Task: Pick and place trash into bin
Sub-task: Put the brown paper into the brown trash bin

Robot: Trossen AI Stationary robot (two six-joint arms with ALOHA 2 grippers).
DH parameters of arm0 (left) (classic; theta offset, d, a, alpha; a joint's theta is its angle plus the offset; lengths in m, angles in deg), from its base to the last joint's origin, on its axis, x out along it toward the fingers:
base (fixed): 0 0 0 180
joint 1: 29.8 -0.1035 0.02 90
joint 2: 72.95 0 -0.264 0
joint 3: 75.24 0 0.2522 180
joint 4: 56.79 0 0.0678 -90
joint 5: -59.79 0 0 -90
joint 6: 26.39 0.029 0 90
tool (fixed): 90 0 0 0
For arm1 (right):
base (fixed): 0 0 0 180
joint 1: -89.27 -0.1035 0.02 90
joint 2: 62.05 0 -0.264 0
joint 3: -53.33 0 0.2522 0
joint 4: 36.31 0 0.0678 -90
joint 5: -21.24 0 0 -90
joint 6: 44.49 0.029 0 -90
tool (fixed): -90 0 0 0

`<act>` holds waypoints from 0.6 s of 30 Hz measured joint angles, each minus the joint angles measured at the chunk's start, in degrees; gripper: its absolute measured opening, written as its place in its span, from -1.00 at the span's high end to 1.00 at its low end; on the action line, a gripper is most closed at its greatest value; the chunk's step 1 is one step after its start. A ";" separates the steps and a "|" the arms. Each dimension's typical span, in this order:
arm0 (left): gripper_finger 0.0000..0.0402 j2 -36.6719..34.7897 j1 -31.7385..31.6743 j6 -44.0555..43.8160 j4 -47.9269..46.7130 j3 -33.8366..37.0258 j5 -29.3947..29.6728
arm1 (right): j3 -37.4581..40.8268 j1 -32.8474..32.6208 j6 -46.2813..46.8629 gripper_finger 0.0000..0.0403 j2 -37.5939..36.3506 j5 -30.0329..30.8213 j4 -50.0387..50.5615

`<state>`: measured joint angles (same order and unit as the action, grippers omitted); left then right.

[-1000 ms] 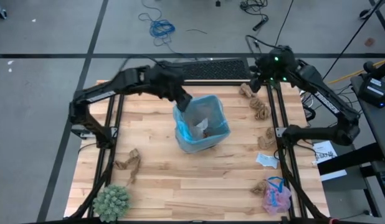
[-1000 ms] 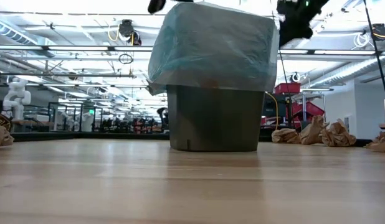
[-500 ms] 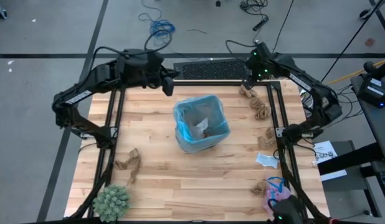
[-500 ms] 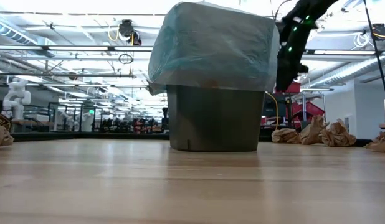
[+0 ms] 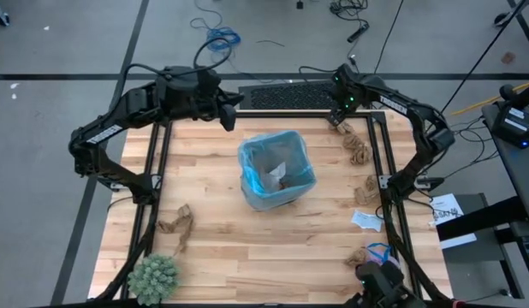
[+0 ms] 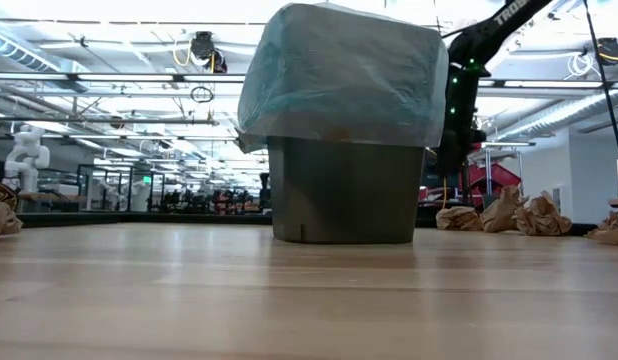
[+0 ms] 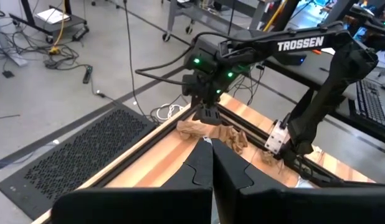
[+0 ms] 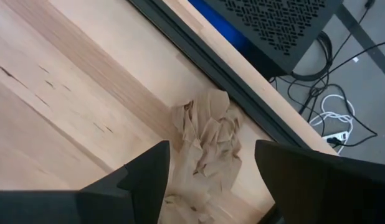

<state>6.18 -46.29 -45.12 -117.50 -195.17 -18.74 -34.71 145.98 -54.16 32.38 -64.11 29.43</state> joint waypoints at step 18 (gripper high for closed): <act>1.00 0.00 0.00 -0.45 -0.03 0.00 -0.06 | 0.02 0.37 -0.04 -0.15 1.87 -0.04 -1.69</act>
<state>6.18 -46.29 -45.57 -117.54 -195.17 -18.80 -34.69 146.35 -54.20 34.26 -64.16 27.75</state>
